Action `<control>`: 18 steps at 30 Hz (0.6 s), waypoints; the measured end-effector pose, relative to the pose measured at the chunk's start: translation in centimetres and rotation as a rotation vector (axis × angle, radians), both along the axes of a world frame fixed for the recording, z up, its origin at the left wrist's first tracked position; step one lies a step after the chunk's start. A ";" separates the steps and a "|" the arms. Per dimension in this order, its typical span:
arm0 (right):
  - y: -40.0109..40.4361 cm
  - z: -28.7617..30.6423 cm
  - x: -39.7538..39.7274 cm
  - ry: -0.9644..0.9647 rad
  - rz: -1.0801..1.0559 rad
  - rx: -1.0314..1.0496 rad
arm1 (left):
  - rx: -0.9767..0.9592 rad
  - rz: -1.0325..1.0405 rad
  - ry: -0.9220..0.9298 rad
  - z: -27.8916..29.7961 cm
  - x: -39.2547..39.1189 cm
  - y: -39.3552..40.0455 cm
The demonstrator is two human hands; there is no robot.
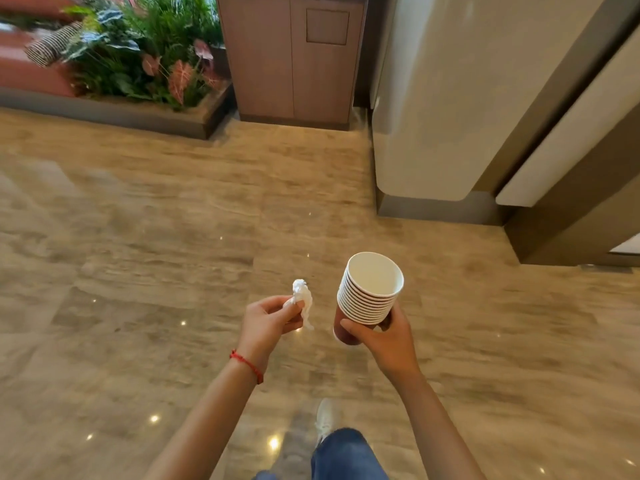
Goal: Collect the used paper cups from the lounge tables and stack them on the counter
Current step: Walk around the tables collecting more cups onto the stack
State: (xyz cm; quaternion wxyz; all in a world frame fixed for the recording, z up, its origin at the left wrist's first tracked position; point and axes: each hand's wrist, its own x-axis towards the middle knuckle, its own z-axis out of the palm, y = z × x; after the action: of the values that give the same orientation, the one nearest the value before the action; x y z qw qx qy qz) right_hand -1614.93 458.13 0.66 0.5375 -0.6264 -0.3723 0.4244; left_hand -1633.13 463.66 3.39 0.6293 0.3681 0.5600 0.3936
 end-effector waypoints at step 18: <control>36.0 0.1 11.7 -0.038 0.046 0.017 | 0.007 0.023 -0.033 -0.5 11.5 35.2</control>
State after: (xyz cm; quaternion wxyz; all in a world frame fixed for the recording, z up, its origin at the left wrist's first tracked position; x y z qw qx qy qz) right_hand -1603.23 494.12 0.78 0.5257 -0.6212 -0.4003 0.4213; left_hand -1621.60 498.85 2.89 0.6325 0.3572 0.5524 0.4089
